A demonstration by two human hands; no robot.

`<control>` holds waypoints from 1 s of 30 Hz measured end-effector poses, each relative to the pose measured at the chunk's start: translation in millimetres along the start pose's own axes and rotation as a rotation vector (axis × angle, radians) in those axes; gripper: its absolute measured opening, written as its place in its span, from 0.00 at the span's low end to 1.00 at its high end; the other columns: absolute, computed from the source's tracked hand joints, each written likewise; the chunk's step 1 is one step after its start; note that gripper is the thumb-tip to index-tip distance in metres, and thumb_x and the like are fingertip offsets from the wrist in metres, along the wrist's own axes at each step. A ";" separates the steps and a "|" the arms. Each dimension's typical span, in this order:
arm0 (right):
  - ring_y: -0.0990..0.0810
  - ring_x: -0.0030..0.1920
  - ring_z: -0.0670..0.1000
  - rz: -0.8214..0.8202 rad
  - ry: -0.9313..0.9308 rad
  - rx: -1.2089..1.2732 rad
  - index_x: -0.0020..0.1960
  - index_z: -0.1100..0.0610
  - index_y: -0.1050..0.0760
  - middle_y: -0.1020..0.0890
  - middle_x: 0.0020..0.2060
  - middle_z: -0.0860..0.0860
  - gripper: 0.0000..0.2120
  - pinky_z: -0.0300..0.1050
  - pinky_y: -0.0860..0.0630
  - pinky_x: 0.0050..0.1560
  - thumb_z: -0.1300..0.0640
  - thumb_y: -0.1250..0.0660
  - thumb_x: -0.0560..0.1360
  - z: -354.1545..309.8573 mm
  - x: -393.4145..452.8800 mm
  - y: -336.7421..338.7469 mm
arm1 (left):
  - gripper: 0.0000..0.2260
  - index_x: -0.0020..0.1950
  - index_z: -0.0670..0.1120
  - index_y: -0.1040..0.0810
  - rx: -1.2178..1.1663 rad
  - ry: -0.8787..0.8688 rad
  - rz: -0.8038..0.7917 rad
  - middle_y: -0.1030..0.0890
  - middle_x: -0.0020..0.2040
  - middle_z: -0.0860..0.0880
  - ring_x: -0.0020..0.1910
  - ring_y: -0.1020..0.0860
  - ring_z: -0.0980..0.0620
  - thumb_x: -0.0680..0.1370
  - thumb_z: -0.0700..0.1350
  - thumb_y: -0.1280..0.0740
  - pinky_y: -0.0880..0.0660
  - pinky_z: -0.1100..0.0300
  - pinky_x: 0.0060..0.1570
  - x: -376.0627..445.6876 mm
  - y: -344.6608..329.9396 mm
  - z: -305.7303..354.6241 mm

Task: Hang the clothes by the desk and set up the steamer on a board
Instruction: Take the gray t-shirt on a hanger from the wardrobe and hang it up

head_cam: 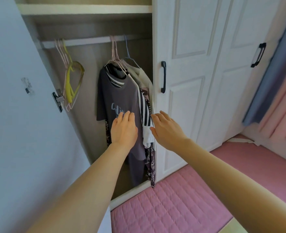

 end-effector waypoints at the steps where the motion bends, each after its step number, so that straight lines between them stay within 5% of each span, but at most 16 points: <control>1: 0.34 0.68 0.60 0.006 0.023 -0.023 0.69 0.64 0.35 0.29 0.65 0.58 0.20 0.47 0.43 0.71 0.53 0.49 0.83 1.0 10.4 3.0 | 0.22 0.74 0.44 0.39 0.013 -0.015 0.002 0.36 0.75 0.46 0.75 0.40 0.45 0.81 0.46 0.41 0.38 0.50 0.71 10.1 1.0 -1.2; 11: 0.31 0.65 0.56 0.067 0.116 -0.047 0.69 0.60 0.33 0.28 0.65 0.56 0.19 0.48 0.28 0.64 0.52 0.43 0.81 22.5 104.3 6.9 | 0.27 0.76 0.45 0.43 0.099 -0.143 0.079 0.41 0.76 0.45 0.75 0.41 0.44 0.79 0.45 0.39 0.36 0.49 0.69 120.2 25.7 -15.9; 22: 0.27 0.63 0.57 0.079 0.179 -0.108 0.70 0.59 0.33 0.26 0.64 0.56 0.21 0.51 0.27 0.64 0.54 0.39 0.79 26.5 171.7 -11.8 | 0.29 0.77 0.51 0.46 0.142 -0.174 0.023 0.44 0.77 0.46 0.74 0.42 0.41 0.79 0.47 0.37 0.35 0.47 0.68 172.8 9.0 -35.8; 30: 0.25 0.60 0.55 0.115 0.098 0.094 0.67 0.59 0.32 0.24 0.61 0.55 0.19 0.48 0.23 0.59 0.55 0.37 0.78 25.0 190.7 -23.3 | 0.25 0.74 0.50 0.42 0.150 -0.211 0.051 0.35 0.72 0.45 0.69 0.34 0.42 0.79 0.45 0.39 0.33 0.48 0.64 176.0 8.7 -55.5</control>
Point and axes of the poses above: each hand's wrist, its own x-axis towards the middle knuckle, its own y-axis out of the back of the hand, z = x × y, the point moved 4 cm from there along x, towards the middle knuckle
